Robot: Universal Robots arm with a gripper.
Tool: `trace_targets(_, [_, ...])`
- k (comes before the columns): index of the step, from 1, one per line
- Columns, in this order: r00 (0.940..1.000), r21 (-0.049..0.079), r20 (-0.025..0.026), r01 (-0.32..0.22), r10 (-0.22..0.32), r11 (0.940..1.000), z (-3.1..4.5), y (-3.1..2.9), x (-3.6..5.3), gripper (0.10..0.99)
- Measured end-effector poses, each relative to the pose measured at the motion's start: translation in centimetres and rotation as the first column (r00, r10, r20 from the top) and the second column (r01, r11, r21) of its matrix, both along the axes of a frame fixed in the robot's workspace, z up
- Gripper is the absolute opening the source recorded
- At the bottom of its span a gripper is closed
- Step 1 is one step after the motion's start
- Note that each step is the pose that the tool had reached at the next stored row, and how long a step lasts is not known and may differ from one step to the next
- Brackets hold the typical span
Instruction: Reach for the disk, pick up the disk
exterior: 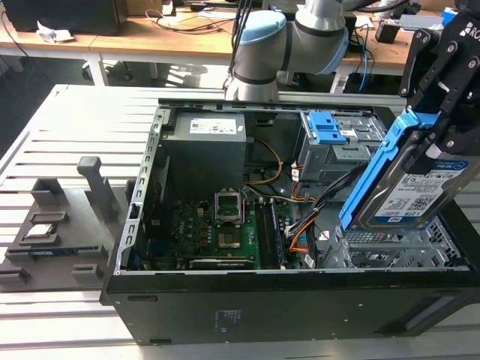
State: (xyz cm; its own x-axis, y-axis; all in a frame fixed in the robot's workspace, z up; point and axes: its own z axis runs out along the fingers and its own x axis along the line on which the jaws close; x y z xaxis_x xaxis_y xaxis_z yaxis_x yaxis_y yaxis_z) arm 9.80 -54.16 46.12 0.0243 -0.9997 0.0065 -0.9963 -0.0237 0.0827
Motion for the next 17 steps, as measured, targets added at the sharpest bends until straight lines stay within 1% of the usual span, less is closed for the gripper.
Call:
trace_targets(1, [1.0000, 0.000, -0.0040, 0.000, 0.000, 1.0000, -0.27, 0.15, 0.52, 0.365])
trace_targets(2, [1.0000, -0.001, -0.0062, 0.000, 0.000, 1.0000, -0.55, 0.16, 0.89, 0.365])
trace_targets(4, [1.0000, -0.002, -0.0064, 0.000, 0.000, 1.0000, -0.71, -0.01, 0.94, 0.365])
trace_targets(7, [1.0000, -0.004, -0.0065, 0.000, 0.000, 1.0000, -0.96, -0.57, 1.02, 0.365])
trace_targets(9, [1.0000, -0.004, -0.0068, 0.000, 0.000, 1.0000, -1.03, -0.57, 1.15, 0.365])
trace_targets(17, [1.0000, -0.004, -0.0068, 0.000, 0.000, 1.0000, -1.04, -0.57, 1.18, 0.365])
